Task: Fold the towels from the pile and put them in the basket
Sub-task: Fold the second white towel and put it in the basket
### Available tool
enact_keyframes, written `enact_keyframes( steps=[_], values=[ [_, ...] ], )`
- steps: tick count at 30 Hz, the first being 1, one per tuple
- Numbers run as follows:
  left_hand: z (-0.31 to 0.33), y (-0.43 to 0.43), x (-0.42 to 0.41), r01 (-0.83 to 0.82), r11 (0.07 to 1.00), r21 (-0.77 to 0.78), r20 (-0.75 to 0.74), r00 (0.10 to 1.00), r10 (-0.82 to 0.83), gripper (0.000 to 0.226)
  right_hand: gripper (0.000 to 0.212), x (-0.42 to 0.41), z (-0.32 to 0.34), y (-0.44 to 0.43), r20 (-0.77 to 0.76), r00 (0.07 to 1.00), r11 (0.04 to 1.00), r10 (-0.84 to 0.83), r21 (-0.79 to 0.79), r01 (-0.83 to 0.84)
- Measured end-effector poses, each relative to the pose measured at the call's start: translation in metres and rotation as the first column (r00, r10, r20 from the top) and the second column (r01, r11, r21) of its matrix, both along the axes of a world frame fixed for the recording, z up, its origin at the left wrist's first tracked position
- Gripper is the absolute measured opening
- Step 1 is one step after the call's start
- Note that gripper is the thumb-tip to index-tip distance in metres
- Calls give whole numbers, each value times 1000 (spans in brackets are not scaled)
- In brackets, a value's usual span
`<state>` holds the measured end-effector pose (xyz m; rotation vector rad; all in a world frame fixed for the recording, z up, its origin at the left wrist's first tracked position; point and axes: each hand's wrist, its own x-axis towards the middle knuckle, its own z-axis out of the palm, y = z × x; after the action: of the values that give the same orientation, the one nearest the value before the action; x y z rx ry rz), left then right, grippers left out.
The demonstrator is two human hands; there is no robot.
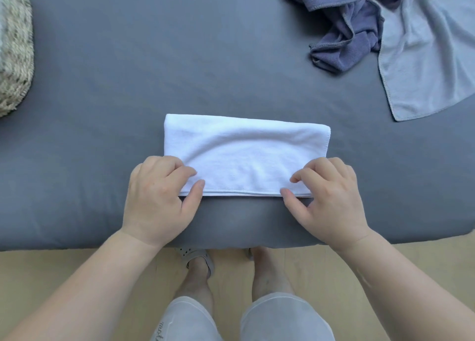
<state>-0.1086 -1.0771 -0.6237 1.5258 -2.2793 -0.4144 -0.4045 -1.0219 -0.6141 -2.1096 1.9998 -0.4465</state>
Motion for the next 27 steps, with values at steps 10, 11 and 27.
enact_keyframes(
  steps=[10, 11, 27],
  values=[
    [-28, -38, -53, -34, 954, 298, 430, 897, -102, 72, 62, 86, -28, -75, -184, 971, 946, 155, 310, -92],
    [-32, -39, -51, -34, 956, 292, 453, 885, -107, 75, 63, 84, -34, -75, -208, 964, 941, 163, 328, -88],
    [-33, -53, -49, -67, 943, 327, 554, 822, -134, 114, 76, 5, -29, -64, -353, 925, 895, -138, 356, 270]
  ],
)
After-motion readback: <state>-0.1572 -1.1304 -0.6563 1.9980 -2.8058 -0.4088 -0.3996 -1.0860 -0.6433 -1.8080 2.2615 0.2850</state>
